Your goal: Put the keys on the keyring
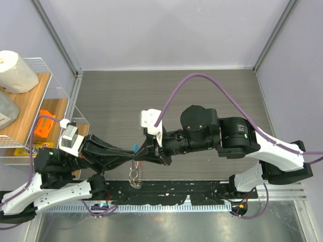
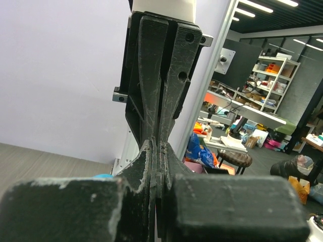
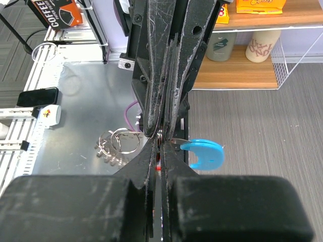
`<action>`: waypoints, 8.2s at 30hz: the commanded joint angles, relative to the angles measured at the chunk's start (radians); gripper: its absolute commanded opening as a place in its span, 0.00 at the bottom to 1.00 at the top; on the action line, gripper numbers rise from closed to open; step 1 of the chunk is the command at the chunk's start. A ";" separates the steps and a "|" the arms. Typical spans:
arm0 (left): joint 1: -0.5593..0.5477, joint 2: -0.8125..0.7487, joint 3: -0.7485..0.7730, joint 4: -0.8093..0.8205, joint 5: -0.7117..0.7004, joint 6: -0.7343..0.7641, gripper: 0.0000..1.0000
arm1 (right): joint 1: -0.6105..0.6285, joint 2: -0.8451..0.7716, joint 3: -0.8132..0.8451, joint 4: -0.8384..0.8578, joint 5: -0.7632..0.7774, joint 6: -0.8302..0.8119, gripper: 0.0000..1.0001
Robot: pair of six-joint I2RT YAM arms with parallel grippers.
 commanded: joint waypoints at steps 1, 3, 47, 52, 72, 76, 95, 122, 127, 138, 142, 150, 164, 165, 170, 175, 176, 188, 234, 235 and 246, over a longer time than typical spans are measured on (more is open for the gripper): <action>0.000 0.015 -0.016 0.098 0.000 0.008 0.00 | 0.011 -0.026 -0.023 0.084 -0.019 -0.005 0.06; -0.001 0.012 -0.024 0.124 0.000 0.008 0.00 | 0.011 -0.040 -0.037 0.092 -0.016 -0.005 0.08; 0.000 -0.018 -0.119 0.429 -0.035 -0.018 0.00 | 0.011 -0.190 -0.325 0.464 0.010 0.099 0.30; -0.001 -0.025 -0.124 0.426 -0.034 -0.015 0.00 | 0.013 -0.184 -0.324 0.463 0.001 0.096 0.10; -0.003 -0.025 -0.142 0.514 -0.011 -0.032 0.00 | 0.011 -0.192 -0.432 0.527 -0.070 0.102 0.21; 0.000 -0.025 -0.145 0.514 -0.014 -0.032 0.00 | 0.013 -0.236 -0.442 0.526 -0.020 0.085 0.36; -0.003 -0.034 -0.151 0.511 -0.034 -0.031 0.00 | 0.013 -0.227 -0.377 0.561 0.016 0.090 0.37; -0.003 -0.058 -0.156 0.486 -0.043 -0.018 0.00 | 0.014 -0.130 -0.284 0.557 -0.020 0.099 0.32; -0.001 -0.058 -0.155 0.485 -0.046 -0.017 0.00 | 0.014 -0.124 -0.282 0.552 -0.028 0.099 0.30; -0.001 -0.051 -0.154 0.488 -0.044 -0.017 0.00 | 0.014 -0.118 -0.281 0.555 -0.034 0.098 0.22; -0.001 -0.048 -0.158 0.494 -0.044 -0.020 0.00 | 0.016 -0.120 -0.284 0.561 -0.031 0.091 0.16; -0.003 -0.046 -0.167 0.499 -0.041 -0.023 0.00 | 0.023 -0.115 -0.273 0.546 -0.017 0.067 0.06; 0.000 -0.138 -0.132 0.172 -0.046 -0.054 0.27 | 0.028 -0.164 -0.255 0.320 -0.014 0.012 0.06; 0.000 -0.141 -0.121 0.141 -0.034 -0.054 0.31 | 0.028 -0.164 -0.251 0.294 -0.017 0.013 0.06; -0.001 -0.107 -0.046 0.006 0.052 -0.052 0.40 | 0.025 -0.143 -0.209 0.188 -0.060 0.013 0.06; -0.001 -0.066 -0.003 -0.063 0.115 -0.054 0.53 | 0.017 -0.136 -0.196 0.145 -0.105 0.032 0.06; -0.001 -0.061 0.000 -0.074 0.117 -0.055 0.53 | 0.013 -0.135 -0.196 0.142 -0.109 0.038 0.06; -0.001 -0.034 0.017 -0.126 0.112 -0.064 0.48 | 0.000 -0.080 -0.138 0.116 -0.071 0.104 0.06; 0.000 0.011 0.042 -0.219 0.109 0.018 0.00 | -0.013 -0.123 -0.181 0.119 -0.030 0.102 0.08; 0.000 0.008 0.042 -0.219 0.106 0.020 0.00 | -0.013 -0.132 -0.187 0.124 -0.028 0.104 0.14; 0.000 -0.021 0.037 -0.173 0.083 0.043 0.00 | -0.013 -0.193 -0.268 0.179 -0.008 0.110 0.36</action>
